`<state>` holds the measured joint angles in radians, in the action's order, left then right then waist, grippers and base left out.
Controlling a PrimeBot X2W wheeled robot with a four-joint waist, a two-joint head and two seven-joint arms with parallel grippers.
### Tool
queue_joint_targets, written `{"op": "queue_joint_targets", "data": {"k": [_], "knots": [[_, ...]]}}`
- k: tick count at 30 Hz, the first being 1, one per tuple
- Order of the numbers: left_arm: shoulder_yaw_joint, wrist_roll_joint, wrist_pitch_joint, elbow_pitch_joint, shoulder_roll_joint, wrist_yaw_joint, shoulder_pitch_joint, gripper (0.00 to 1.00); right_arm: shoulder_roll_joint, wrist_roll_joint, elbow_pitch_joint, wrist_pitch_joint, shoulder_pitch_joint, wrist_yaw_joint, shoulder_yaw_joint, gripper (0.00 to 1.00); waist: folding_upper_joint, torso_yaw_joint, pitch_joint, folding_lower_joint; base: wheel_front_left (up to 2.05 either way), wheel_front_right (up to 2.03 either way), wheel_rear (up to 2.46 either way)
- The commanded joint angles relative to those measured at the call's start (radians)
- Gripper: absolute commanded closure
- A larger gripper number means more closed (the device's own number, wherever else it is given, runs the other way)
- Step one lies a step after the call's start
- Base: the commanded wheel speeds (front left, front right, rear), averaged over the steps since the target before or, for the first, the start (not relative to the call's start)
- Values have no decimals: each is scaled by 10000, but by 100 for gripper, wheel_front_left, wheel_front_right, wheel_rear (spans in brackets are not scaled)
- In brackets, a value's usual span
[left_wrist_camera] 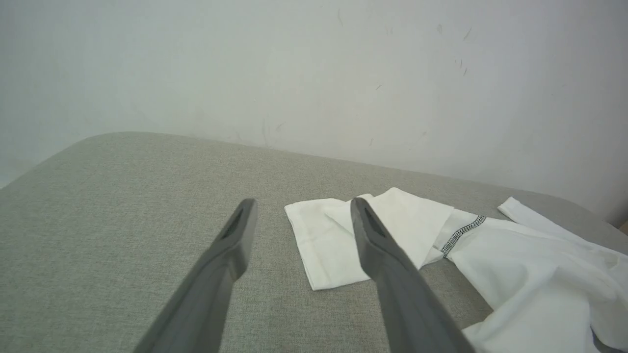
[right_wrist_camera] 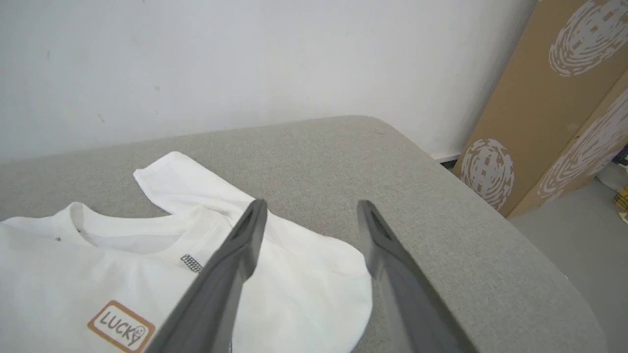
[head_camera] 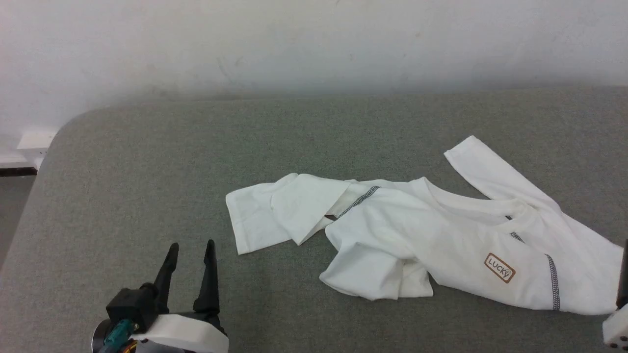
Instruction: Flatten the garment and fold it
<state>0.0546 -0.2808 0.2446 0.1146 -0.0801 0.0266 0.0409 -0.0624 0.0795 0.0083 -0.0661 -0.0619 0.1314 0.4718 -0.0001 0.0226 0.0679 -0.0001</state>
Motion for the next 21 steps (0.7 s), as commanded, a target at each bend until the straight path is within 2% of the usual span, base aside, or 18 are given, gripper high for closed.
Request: {"op": "queue_joint_targets", "data": {"k": [1,5,11,16,21], "knots": [[-52,75,-86,44,-135,7,-89,0,68,-127,-214,397,67,-7,-310,0,1,-42,-163,1,0,0,0],[111,137,-339,160,-328,155,-391,0,105,-197,-630,921,-196,-7,-1537,0,1,-92,-334,1,0,0,0],[588,14,-1260,1006,-420,499,-1513,0,118,-49,-1239,954,-541,-7,-3478,0,1,-341,-269,1,0,0,0],[1104,-305,-2519,2398,-332,763,-2992,0,120,-69,-1731,969,-544,-7,-4424,0,1,-671,159,1,0,0,0],[1458,-647,-3660,3837,-291,906,-4256,0,120,-36,-1904,975,-439,-7,-4855,0,1,-994,554,1,0,0,0]]}}
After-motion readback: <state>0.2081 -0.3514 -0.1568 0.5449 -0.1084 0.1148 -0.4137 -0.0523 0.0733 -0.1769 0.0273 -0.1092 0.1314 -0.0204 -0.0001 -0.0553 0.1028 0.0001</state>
